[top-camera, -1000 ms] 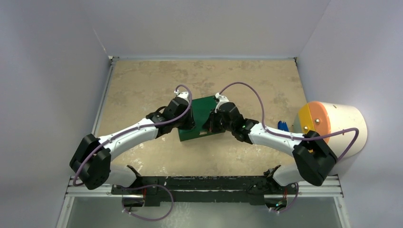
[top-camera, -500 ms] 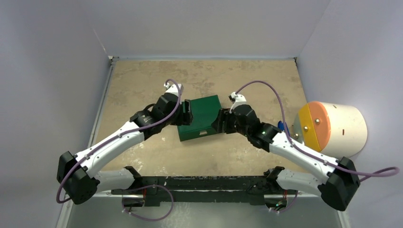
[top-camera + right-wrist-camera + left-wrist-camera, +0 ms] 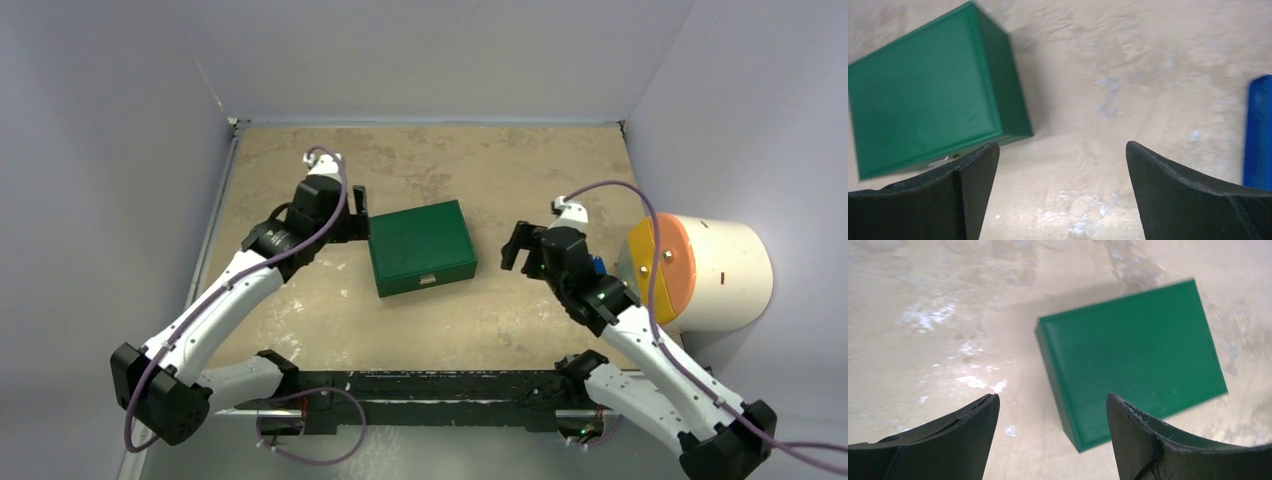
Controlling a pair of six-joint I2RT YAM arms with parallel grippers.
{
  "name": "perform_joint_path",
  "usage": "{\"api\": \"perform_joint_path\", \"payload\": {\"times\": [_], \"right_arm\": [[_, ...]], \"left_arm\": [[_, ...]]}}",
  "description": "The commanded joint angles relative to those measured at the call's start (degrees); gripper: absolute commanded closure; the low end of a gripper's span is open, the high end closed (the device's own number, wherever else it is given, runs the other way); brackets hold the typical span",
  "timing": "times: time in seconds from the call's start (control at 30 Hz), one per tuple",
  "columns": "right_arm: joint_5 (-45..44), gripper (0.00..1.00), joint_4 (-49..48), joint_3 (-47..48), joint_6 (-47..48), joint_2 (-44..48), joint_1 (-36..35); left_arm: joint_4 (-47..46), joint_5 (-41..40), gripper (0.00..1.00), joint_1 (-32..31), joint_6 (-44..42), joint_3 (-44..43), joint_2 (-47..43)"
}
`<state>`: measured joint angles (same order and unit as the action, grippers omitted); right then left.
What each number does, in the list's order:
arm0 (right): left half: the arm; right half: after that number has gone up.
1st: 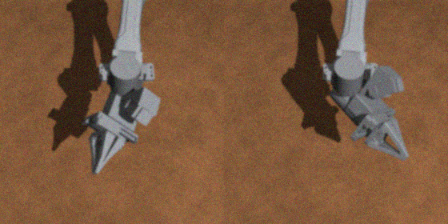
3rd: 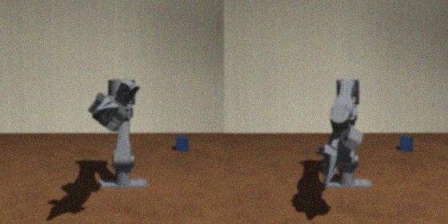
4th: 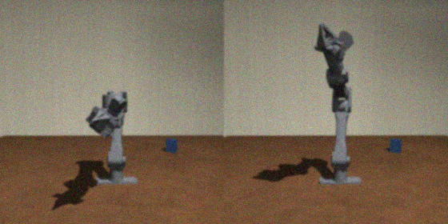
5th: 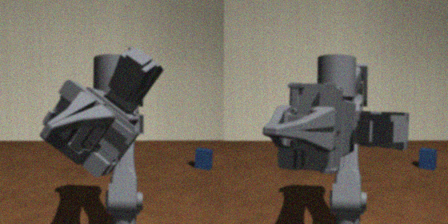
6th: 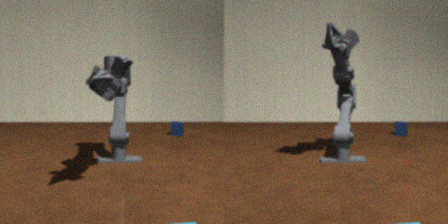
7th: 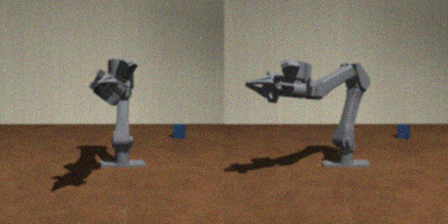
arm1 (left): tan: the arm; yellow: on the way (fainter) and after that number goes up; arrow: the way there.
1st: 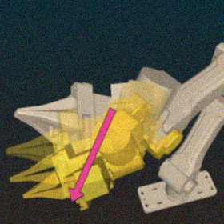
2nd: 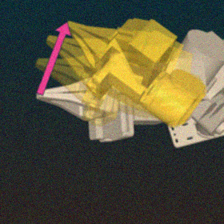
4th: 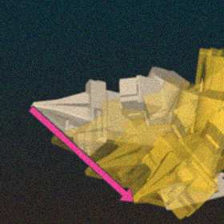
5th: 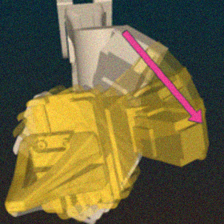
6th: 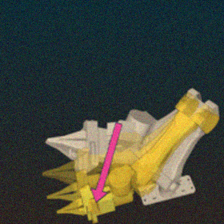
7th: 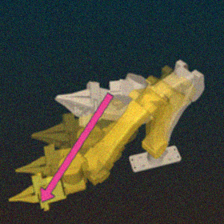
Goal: Organize the mixed jewelry
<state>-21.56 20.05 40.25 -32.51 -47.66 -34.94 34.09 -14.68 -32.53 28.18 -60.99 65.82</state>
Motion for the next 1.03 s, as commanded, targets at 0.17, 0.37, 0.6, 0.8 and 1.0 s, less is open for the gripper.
{"api": "perform_joint_path", "payload": {"times": [0.17,0.37,0.6,0.8,1.0], "right_arm": [[1.3,0.01,5.2,-0.6,2.3,9.5,9.0],[2.2,0.01,5.3,-0.9,2.6,16.8,8.9],[4.0,0.01,5.4,0.8,4.7,24.0,9.0],[3.3,0.01,6.8,3.7,7.7,30.4,9.0],[5.3,0.01,5.1,2.5,8.3,30.6,9.0]], "left_arm": [[-1.7,-4.6,0.22,3.7,-2.5,5.0,-11.1],[-4.4,-1.9,0.22,3.7,-2.2,9.3,-19.7],[-10.1,4.3,0.22,3.7,-1.7,12.9,-30.2],[-13.8,7.7,0.21,3.7,-0.3,12.1,-36.0],[-19.8,12.6,0.21,3.7,0.6,14.9,-38.1]]}}
